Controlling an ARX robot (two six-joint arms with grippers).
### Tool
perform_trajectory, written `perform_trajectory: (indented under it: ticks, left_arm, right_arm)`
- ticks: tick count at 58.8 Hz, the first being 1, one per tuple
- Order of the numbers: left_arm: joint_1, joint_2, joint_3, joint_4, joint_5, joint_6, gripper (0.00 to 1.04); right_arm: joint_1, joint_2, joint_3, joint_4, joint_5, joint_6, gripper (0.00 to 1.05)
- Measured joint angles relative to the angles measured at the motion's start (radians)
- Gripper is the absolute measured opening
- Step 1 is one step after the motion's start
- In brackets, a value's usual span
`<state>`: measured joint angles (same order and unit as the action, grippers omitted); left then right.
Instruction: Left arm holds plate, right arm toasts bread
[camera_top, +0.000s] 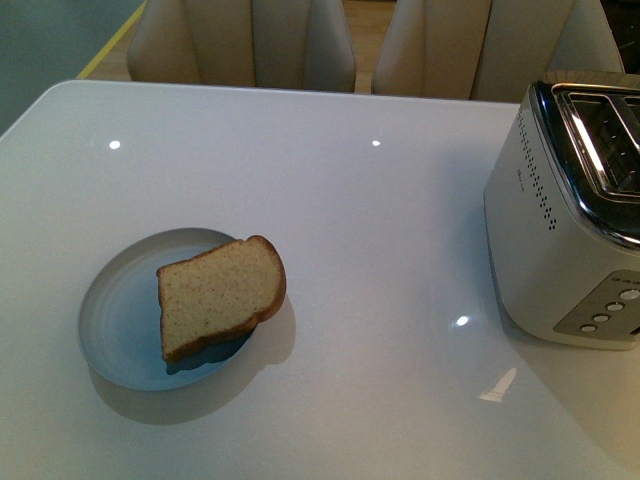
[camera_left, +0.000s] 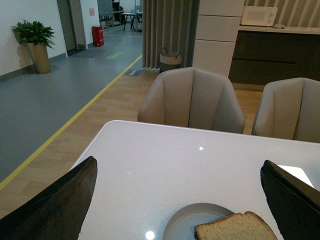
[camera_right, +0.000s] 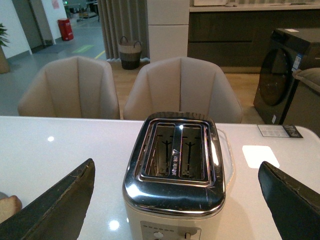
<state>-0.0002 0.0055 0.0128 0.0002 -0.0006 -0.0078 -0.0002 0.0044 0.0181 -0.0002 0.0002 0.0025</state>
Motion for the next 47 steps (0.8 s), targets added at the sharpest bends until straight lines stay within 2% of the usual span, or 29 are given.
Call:
perform_trajectory:
  ticks: [3, 6, 9, 17, 22, 28, 37, 43, 47]
  left_arm:
    - [0.01, 0.025, 0.018, -0.053, 0.039, -0.028, 0.97]
    - [0.022, 0.151, 0.111, -0.269, 0.13, -0.16, 0.97]
    - [0.021, 0.256, 0.158, -0.381, 0.15, -0.254, 0.97]
    - [-0.009, 0.401, 0.173, -0.356, 0.141, -0.413, 0.97]
    - [-0.024, 0.505, 0.181, -0.242, 0.134, -0.448, 0.97]
    - [-0.022, 0.722, 0.181, -0.035, 0.111, -0.442, 0.97]
    - [-0.025, 1.196, 0.203, 0.361, 0.039, -0.398, 0.97]
    - [-0.039, 1.47, 0.25, 0.551, 0.015, -0.381, 0.97]
    - [-0.047, 1.609, 0.279, 0.626, 0.002, -0.378, 0.97]
  right_arm:
    - [0.0, 0.0, 0.0, 0.0, 0.0, 0.0, 0.96]
    - [0.0, 0.0, 0.0, 0.0, 0.0, 0.0, 0.96]
    - [0.0, 0.0, 0.0, 0.0, -0.001, 0.0, 0.96]
    - [0.0, 0.0, 0.0, 0.0, 0.0, 0.0, 0.96]
    - [0.0, 0.0, 0.0, 0.0, 0.0, 0.0, 0.96]
    - [0.0, 0.0, 0.0, 0.0, 0.0, 0.0, 0.96]
    - [0.0, 0.0, 0.0, 0.0, 0.0, 0.0, 0.96]
    - [0.0, 0.0, 0.0, 0.0, 0.0, 0.0, 0.96]
    - [0.0, 0.0, 0.0, 0.0, 0.0, 0.0, 0.96]
